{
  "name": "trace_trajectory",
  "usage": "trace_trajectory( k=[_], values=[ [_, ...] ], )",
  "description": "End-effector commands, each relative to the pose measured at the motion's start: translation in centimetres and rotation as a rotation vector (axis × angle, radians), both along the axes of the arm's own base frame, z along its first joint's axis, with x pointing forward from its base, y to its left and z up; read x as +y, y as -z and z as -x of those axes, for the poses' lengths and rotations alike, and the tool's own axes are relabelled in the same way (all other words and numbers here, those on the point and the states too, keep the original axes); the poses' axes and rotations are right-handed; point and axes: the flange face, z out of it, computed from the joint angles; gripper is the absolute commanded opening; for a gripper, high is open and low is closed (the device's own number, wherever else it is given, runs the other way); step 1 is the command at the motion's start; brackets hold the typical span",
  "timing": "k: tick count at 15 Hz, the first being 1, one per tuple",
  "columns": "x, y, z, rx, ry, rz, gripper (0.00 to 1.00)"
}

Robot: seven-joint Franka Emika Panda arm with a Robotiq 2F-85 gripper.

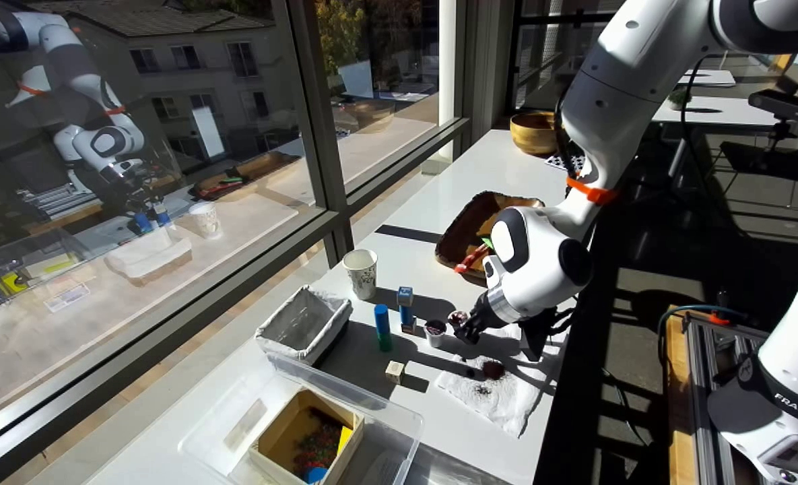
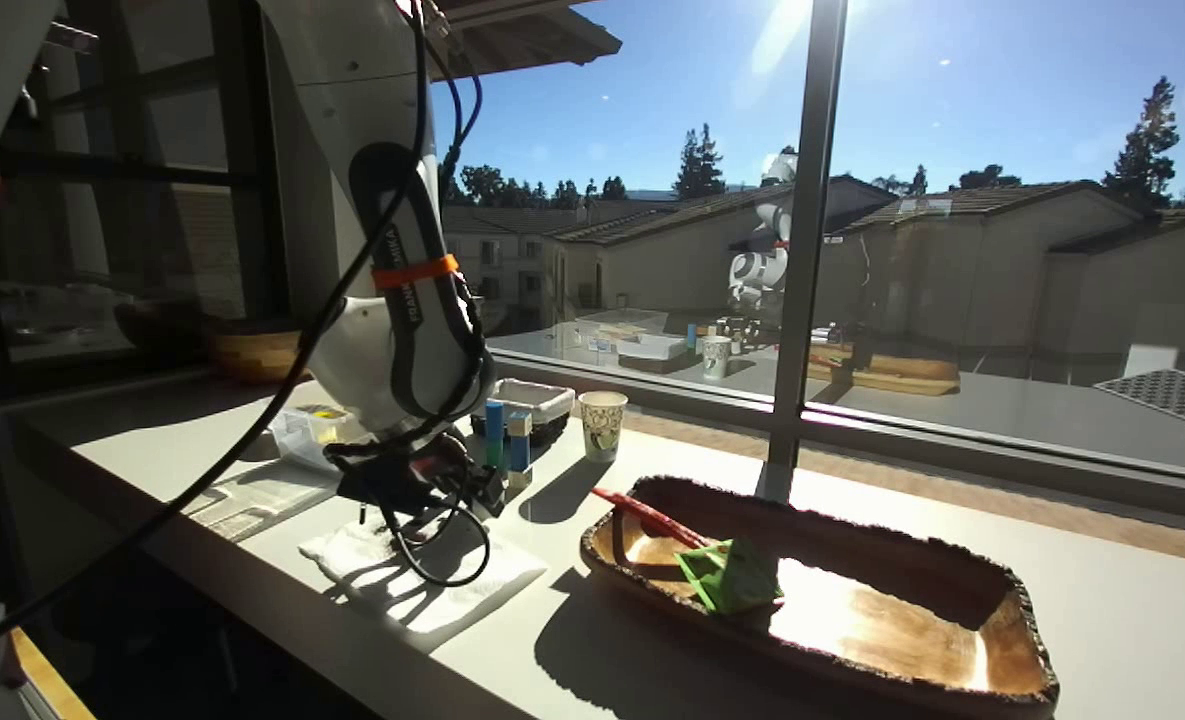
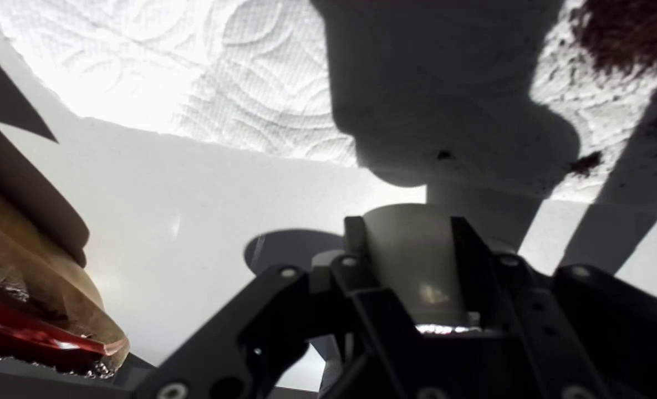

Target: Pick up the bottle from the left and put some of the objects onto the towel

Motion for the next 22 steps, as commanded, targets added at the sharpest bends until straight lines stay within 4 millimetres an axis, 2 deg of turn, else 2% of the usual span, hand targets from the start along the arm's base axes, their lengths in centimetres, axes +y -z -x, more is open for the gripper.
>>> trace_trajectory(
  k=[1,9,11,17,22],
  values=[
    [0.6,0.5,-0.4,-0.022,0.017,-0.021,0.15],
    [0.0,1.5,-0.3,-0.009,0.04,-0.034,0.15],
    [-0.5,1.7,-0.2,-0.001,0.049,-0.035,0.56],
    [-1.3,1.1,0.0,-0.01,0.068,-0.034,1.0],
    [-2.0,-1.2,1.2,-0.005,0.082,-0.012,1.0]
  ],
)
